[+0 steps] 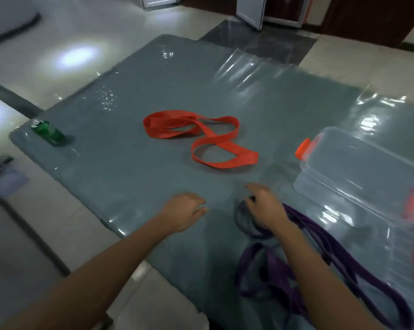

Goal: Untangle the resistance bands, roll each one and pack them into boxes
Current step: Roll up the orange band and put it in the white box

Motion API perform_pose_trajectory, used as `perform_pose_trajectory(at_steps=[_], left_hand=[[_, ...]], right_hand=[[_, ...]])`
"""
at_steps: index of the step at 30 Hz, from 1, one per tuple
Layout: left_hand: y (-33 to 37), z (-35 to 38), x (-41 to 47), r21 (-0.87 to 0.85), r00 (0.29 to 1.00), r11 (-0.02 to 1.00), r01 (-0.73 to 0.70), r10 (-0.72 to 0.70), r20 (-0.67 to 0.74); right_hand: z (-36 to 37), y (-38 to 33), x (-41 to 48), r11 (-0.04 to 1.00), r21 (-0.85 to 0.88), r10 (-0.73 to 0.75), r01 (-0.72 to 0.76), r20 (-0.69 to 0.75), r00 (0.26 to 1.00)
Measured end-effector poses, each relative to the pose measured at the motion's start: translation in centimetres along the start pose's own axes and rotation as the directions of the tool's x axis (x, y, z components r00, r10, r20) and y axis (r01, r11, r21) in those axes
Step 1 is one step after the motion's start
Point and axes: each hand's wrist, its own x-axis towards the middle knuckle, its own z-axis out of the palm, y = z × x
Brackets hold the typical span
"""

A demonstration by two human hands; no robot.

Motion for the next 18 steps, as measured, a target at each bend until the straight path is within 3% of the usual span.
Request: perform_pose_trajectory(at_steps=[9, 14, 16, 18], left_hand=[[-4.5, 0.2, 4.6, -0.078, 0.999, 0.997, 0.002, -0.005, -0.033], [-8.2, -0.8, 7.0, -0.114, 0.995, 0.99, -0.077, 0.069, -0.075], [-10.2, -1.6, 8.5, -0.117, 0.991, 0.987, -0.111, 0.101, -0.09], [-12.4, -2.6, 10.5, -0.122, 0.984, 0.982, -0.145, 0.131, -0.117]], right_hand=[[1.1, 1.3, 11.8, 0.977, -0.212, 0.044, -0.032, 0.051, 0.998], [2.6, 1.0, 14.4, 0.922, -0.372, 0.098, -0.106, -0.041, 0.994], [3.0, 1.0, 14.7, 0.927, -0.337, 0.131, -0.166, -0.123, 0.984], [3.2, 0.7, 14.6, 0.959, -0.185, 0.182, -0.214, -0.178, 0.967]])
